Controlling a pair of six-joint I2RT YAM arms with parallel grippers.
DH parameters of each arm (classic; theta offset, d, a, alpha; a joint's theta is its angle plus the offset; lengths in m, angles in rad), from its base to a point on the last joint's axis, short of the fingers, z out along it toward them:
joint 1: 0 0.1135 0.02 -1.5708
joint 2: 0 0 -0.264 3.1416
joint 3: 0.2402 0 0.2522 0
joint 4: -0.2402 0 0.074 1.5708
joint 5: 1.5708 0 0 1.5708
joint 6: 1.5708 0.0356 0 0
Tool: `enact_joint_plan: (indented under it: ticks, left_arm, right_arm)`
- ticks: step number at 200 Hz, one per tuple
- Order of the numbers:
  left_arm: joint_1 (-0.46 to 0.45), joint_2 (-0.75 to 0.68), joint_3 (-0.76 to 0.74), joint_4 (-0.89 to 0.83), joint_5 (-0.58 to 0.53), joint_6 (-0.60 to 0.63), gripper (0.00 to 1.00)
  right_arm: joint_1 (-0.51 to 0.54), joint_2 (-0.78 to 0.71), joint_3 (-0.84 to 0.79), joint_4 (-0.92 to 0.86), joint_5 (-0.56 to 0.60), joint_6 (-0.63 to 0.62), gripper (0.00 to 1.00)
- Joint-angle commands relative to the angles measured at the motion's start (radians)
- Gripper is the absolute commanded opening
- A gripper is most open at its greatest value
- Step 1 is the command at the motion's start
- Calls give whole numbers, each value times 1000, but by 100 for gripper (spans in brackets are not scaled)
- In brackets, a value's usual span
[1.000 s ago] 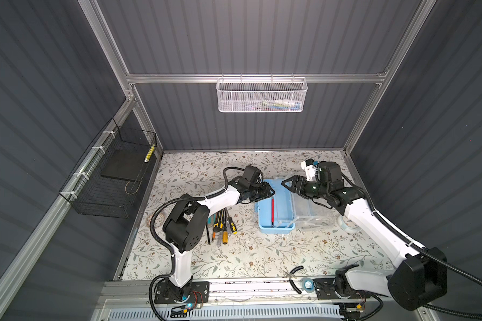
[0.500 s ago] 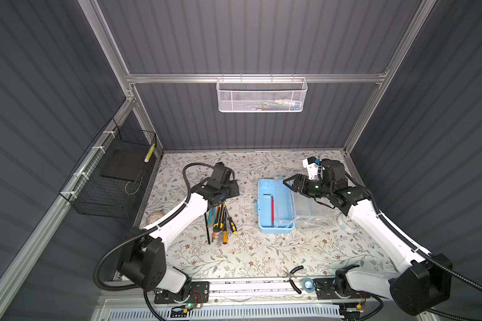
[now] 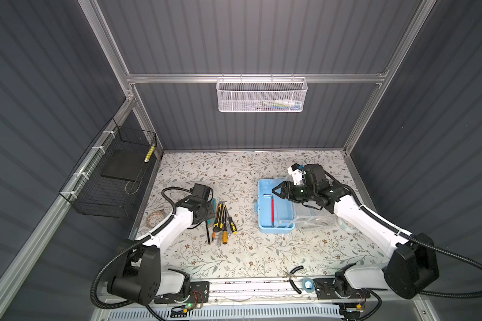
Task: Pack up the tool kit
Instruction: 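Open the left gripper and move it back down to the black hex key, then close the left gripper on the black hex key's long arm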
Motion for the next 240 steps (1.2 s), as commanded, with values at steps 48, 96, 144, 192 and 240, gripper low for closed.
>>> enact_joint_plan:
  ticks: [48,96,144,192,240]
  left_arm:
    - [43,97,7,37,37,58,40]
    - [64,138,18,53,39,79,31]
    - [70,174,42,62,32,95,26]
    - [72,219,55,70,35,106,22]
    - [74,237,61,68,25,118,20]
  right_arm:
    - [105,88,58,-43,97,-13,59]
    - [117,112,64,-29,89,-5,59]
    - [117,127,70,-28,86,-3,59]
    - [117,132,74,-30,84,-3,58]
    - [116,150,83,-29,81,-4,59]
